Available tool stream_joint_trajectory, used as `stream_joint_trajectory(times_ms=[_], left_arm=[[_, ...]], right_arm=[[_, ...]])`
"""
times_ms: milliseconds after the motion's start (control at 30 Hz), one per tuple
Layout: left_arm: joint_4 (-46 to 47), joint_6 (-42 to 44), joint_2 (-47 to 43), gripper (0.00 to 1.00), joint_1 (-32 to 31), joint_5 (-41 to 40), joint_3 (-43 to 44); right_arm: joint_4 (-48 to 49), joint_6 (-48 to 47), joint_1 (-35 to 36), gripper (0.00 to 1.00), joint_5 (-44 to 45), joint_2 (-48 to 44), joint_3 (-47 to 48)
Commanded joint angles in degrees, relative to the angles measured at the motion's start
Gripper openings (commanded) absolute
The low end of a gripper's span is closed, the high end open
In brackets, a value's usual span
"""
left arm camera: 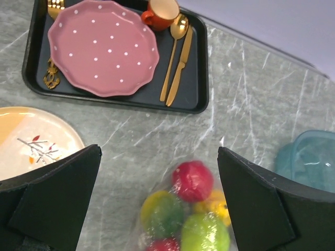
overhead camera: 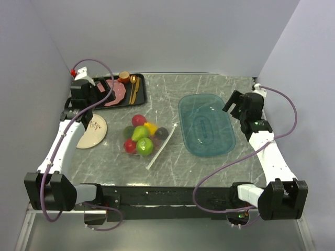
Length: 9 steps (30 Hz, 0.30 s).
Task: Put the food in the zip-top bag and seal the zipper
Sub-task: Reset both arms
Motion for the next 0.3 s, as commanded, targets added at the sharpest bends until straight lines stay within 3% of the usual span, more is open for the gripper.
stream_joint_trajectory(times_ms=[0, 100, 267], left_arm=[[4.47, 2.38, -3.28, 0.99, 0.61, -4.86, -1.47], [5.70, 1.86, -3.28, 0.99, 1.05, -9.44, -2.61], [8.68, 0.71, -2.23, 1.00, 1.49, -7.42, -4.72]], right_arm=[[5.31, 0.35, 0.03, 1.00, 2.88, -1.97, -1.99], [6.45, 0.44, 0.03, 1.00, 4.20, -1.80, -3.31], [7.25, -0.79, 0.03, 1.00, 5.87, -0.74, -4.01]])
